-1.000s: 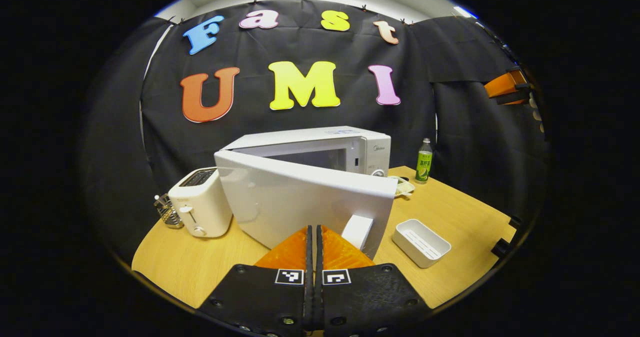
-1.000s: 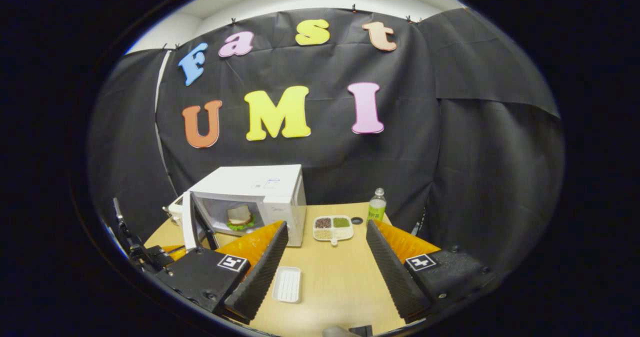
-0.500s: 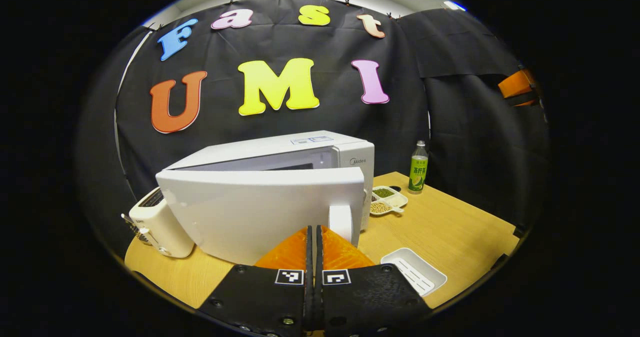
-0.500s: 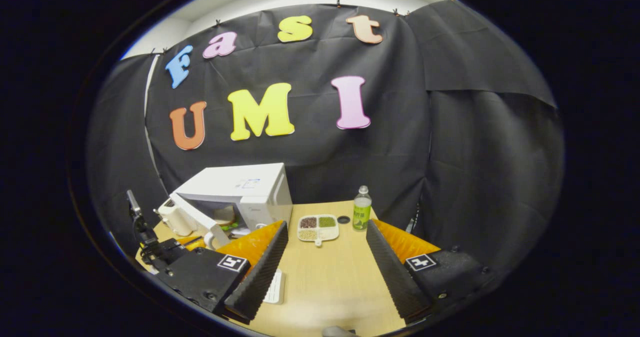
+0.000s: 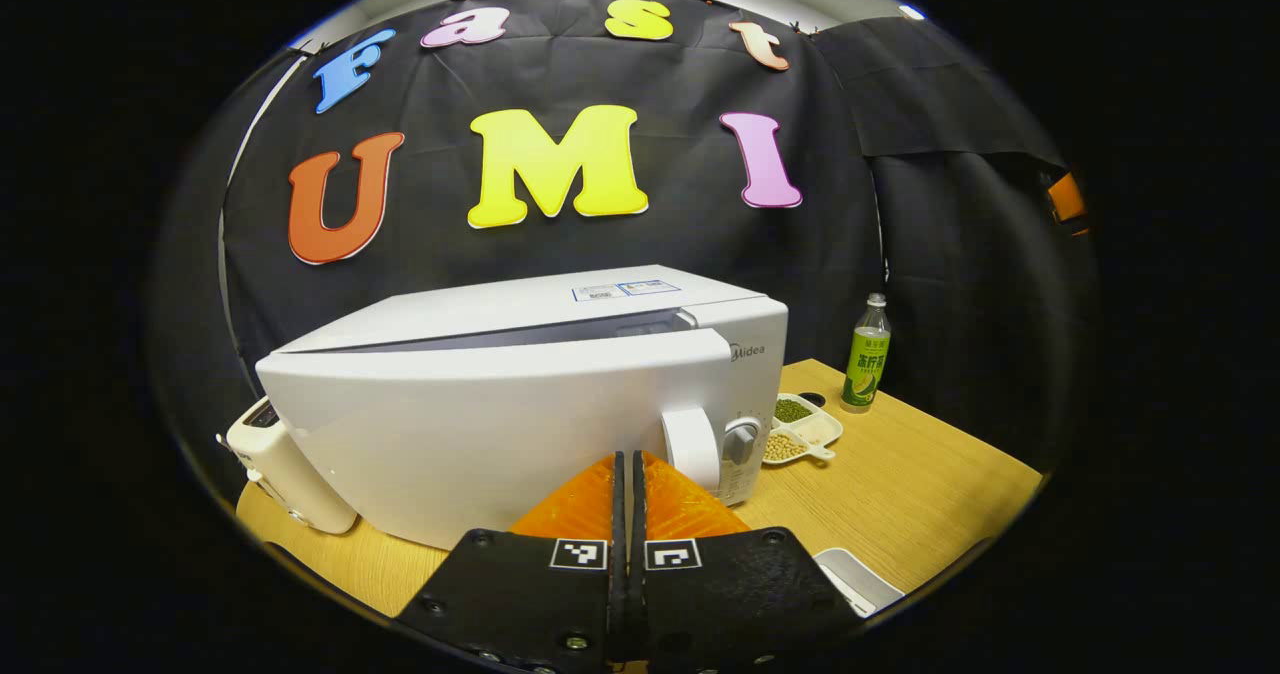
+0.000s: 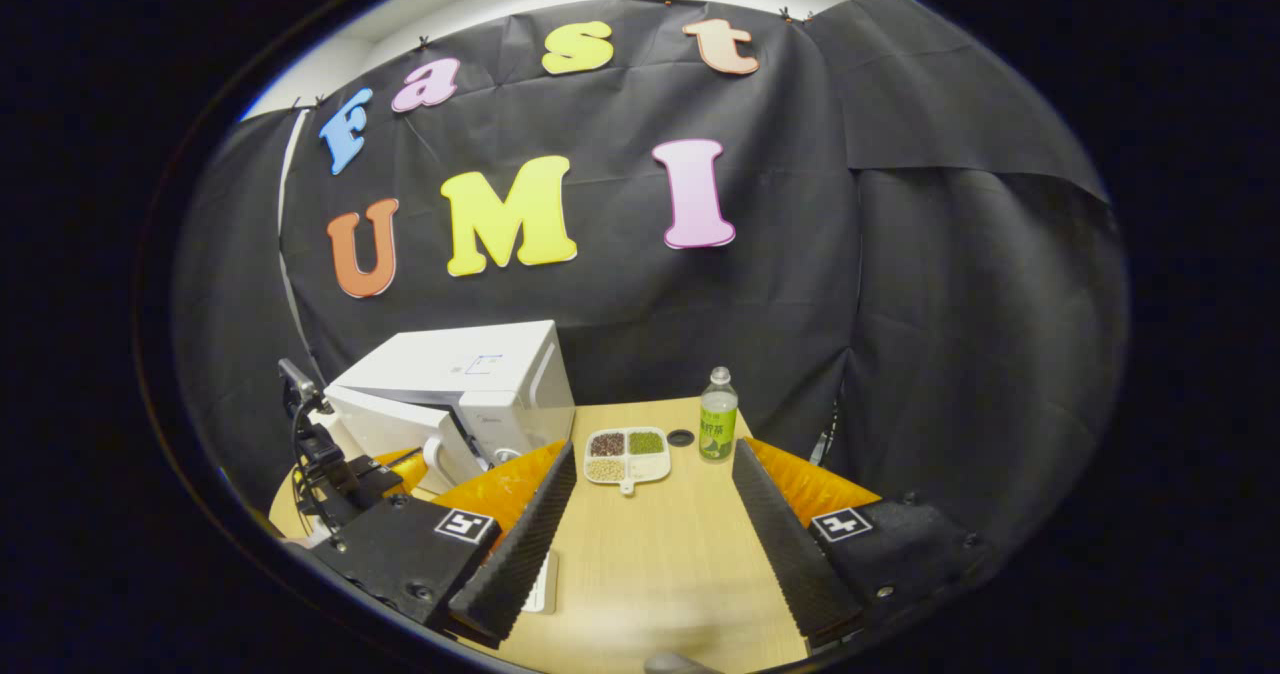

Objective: Open the microwave oven with the left hand, put the food in, and close the microwave oven.

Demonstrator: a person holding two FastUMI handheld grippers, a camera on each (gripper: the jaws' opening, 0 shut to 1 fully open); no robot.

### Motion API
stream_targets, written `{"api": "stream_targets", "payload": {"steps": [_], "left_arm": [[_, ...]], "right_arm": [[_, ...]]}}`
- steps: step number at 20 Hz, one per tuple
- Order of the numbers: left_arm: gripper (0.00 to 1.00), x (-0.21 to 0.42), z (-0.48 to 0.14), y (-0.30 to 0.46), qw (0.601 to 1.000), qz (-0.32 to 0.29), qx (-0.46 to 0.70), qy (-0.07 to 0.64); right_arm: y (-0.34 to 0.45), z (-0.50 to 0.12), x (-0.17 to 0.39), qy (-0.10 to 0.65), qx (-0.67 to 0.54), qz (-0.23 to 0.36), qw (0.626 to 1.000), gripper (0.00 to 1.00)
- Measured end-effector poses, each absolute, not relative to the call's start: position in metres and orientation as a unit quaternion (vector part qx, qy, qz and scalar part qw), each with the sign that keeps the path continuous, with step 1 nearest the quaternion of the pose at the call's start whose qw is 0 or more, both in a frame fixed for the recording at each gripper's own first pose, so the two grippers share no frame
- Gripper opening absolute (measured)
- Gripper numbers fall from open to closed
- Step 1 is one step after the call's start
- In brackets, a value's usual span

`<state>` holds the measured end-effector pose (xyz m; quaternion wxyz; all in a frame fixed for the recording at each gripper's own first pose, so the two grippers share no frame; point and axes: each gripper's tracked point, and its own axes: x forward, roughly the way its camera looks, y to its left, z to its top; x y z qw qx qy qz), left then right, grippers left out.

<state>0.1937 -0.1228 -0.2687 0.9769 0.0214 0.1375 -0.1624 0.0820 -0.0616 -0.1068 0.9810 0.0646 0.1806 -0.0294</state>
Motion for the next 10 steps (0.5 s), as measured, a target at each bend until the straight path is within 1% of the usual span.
{"api": "stream_targets", "payload": {"steps": [1,2,3,4,5,7,8,10], "left_arm": [[0.10,0.200,-0.269,-0.124,0.977,-0.159,0.020,0.138],[0.00,0.204,-0.268,-0.126,0.977,-0.160,0.016,0.137],[0.00,0.211,-0.267,-0.127,0.978,-0.158,0.015,0.136],[0.00,0.216,-0.267,-0.128,0.978,-0.156,0.015,0.135],[0.00,0.220,-0.266,-0.130,0.979,-0.155,0.013,0.133],[0.00,0.226,-0.266,-0.131,0.980,-0.147,0.007,0.133],[0.00,0.227,-0.267,-0.131,0.980,-0.145,0.006,0.133],[0.00,0.228,-0.264,-0.133,0.981,-0.143,0.013,0.128]], "right_arm": [[-0.061,-0.107,0.084,0.181,0.063,-0.028,0.981,1.00],[-0.061,-0.107,0.086,0.182,0.060,-0.027,0.981,1.00],[-0.062,-0.107,0.087,0.183,0.058,-0.026,0.981,0.92],[-0.063,-0.107,0.088,0.184,0.057,-0.026,0.981,0.92],[-0.063,-0.106,0.089,0.185,0.056,-0.025,0.981,1.00],[-0.065,-0.108,0.090,0.187,0.056,-0.027,0.980,1.00],[-0.066,-0.108,0.091,0.188,0.055,-0.028,0.980,0.92],[-0.068,-0.110,0.093,0.190,0.056,-0.029,0.980,0.92]]}}
